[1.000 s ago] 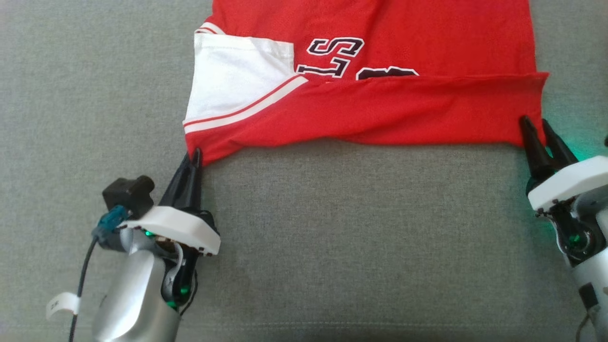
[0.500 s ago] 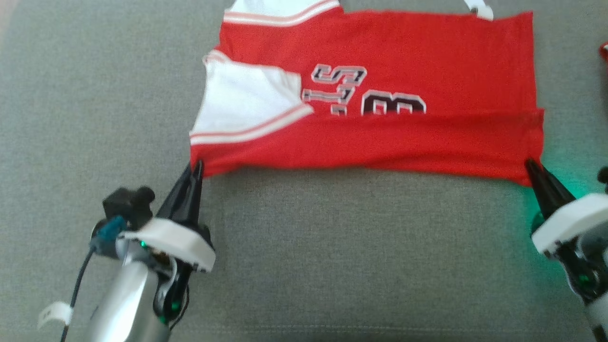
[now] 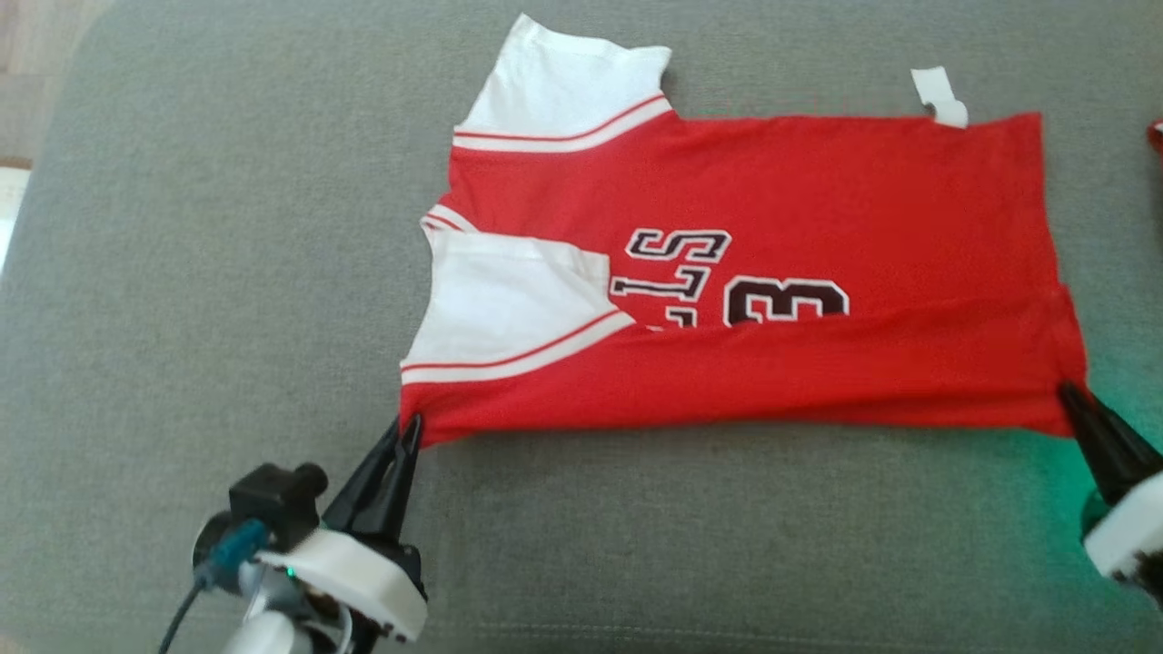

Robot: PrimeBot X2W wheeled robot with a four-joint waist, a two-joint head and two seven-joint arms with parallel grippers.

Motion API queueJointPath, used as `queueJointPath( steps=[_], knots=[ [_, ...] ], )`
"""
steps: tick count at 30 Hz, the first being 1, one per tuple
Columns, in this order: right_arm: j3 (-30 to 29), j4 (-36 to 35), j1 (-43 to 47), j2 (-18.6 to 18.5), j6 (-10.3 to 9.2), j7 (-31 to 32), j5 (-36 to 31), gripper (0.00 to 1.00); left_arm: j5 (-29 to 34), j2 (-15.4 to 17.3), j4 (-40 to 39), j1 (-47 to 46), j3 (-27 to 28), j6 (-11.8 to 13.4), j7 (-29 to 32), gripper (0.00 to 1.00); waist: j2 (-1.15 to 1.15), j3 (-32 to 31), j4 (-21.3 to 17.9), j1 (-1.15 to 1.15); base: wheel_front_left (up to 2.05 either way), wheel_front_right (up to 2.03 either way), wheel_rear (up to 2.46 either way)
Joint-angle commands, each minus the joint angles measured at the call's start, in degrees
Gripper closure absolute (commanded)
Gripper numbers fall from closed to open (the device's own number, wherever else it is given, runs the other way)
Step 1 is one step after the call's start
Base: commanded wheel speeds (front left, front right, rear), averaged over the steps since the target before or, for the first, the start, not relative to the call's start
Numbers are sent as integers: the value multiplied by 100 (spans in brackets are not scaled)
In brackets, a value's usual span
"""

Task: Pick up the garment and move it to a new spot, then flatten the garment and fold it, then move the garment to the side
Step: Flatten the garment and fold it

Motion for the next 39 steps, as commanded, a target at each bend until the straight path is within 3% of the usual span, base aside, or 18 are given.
queueJointPath(
  steps=[1,13,23,37,38,39],
  knots=[
    [-105,-260,223,-315,37,21,46,100,30,134,-268,8,162,64,1,100,0,20,48,0,0,0,0],
    [-760,-1129,1448,-339,37,300,-17,100,61,286,-756,545,7,166,206,100,0,71,74,0,0,0,0],
    [-754,-997,1139,-134,37,422,-300,100,4,397,-854,622,-254,119,868,100,0,104,7,0,0,0,0],
    [-867,-949,1186,-141,37,413,-347,100,76,577,-1174,747,-329,264,1159,100,0,178,84,0,0,0,0],
    [-881,-961,1196,-138,37,412,-355,96,79,579,-1184,733,-326,273,1159,100,0,188,89,0,0,0,0],
    [-894,-975,1203,-133,37,411,-362,56,85,576,-1188,712,-320,289,1150,100,0,199,90,0,0,0,0]
  ],
)
